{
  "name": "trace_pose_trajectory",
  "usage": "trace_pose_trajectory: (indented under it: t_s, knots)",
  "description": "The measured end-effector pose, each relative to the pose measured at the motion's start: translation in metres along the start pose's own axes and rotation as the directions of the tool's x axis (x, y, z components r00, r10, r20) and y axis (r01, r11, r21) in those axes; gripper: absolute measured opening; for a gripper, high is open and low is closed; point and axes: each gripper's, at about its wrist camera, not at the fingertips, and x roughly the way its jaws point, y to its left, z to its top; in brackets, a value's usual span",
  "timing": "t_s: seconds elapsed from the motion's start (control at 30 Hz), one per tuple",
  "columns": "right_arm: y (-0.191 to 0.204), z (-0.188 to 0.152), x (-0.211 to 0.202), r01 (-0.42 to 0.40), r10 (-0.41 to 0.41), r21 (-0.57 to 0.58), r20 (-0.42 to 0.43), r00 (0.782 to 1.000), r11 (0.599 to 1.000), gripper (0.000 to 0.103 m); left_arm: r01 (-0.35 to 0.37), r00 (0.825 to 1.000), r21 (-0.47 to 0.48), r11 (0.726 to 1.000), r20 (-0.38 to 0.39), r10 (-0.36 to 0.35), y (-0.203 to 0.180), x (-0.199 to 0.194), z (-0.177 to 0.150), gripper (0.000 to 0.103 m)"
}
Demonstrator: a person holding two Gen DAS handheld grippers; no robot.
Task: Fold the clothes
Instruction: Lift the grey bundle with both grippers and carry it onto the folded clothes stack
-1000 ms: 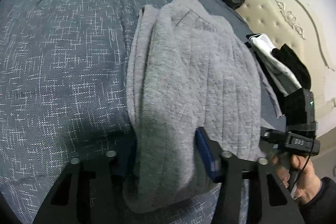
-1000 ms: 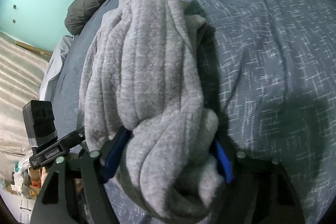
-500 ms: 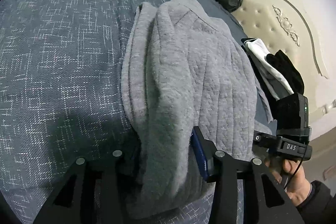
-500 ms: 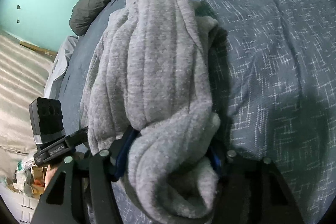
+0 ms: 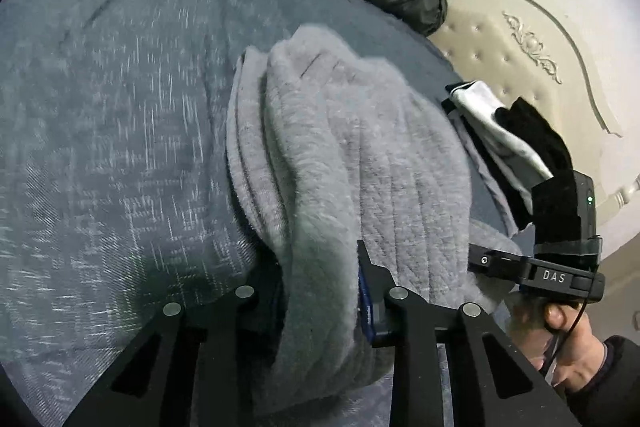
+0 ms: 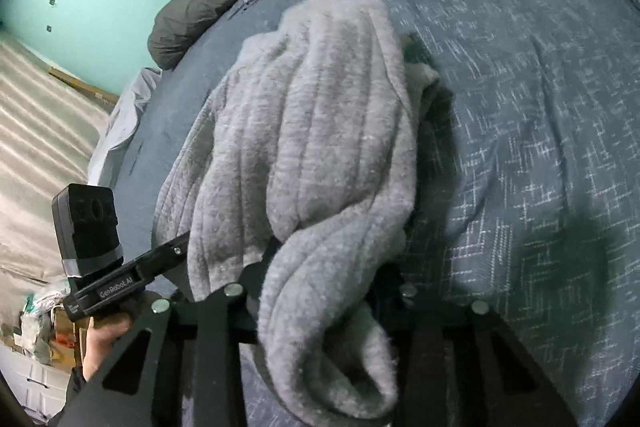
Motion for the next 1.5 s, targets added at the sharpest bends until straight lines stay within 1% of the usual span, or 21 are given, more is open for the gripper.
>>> trace_pose_trajectory:
  t_s: [0.1,0.23,0.33,0.4,0.47,0.57,0.77,1.07,1.27,1.5]
  knots:
    - [0.002,0.001,-0.018,-0.022,0.022,-0.010,0.016,1.000,1.000,0.033,0.008,1.000,0.009,1.000,0.027,-0.008,-0.008,-0.017,0.003,0.030]
    - [0.013,0.010,-0.036,-0.060,0.060,-0.023,0.041,0.997,0.998,0.032,0.002,1.000,0.006,1.000,0.026,-0.003,-0.022,-0.024,0.008,0.030]
    - [0.026,0.018,-0.050,-0.069,0.072,-0.051,0.053,0.996,0.996,0.031,-0.007,0.999,0.024,1.000,0.032,0.006,-0.032,-0.036,0.010,0.030]
    - [0.013,0.010,-0.078,-0.077,0.081,-0.064,0.063,0.995,0.995,0.031,-0.010,0.999,0.041,0.999,0.039,0.008,-0.046,-0.045,0.016,0.030]
    - [0.010,0.010,-0.095,-0.089,0.094,-0.069,0.077,0.993,0.994,0.030,-0.014,0.999,0.058,0.998,0.046,0.011,-0.058,-0.052,0.022,0.030]
    - [0.017,0.016,-0.113,-0.095,0.103,-0.087,0.092,0.990,0.992,0.029,-0.025,0.998,0.085,0.996,0.063,0.019,-0.083,-0.059,0.034,0.030]
    - [0.031,0.025,-0.144,-0.098,0.113,-0.122,0.128,0.985,0.988,0.029,-0.033,0.996,0.135,0.990,0.089,0.021,-0.118,-0.077,0.046,0.030]
    - [0.037,0.038,-0.205,-0.071,0.105,-0.176,0.189,0.976,0.982,0.028,-0.037,0.992,0.201,0.979,0.124,0.012,-0.176,-0.091,0.064,0.030]
    - [0.028,0.047,-0.243,-0.015,0.064,-0.208,0.227,0.972,0.978,0.028,-0.051,0.991,0.253,0.966,0.134,0.017,-0.225,-0.082,0.077,0.030]
    - [0.004,0.061,-0.299,0.045,0.027,-0.227,0.303,0.953,0.973,0.028,-0.037,0.989,0.304,0.952,0.147,-0.008,-0.290,-0.067,0.095,0.030]
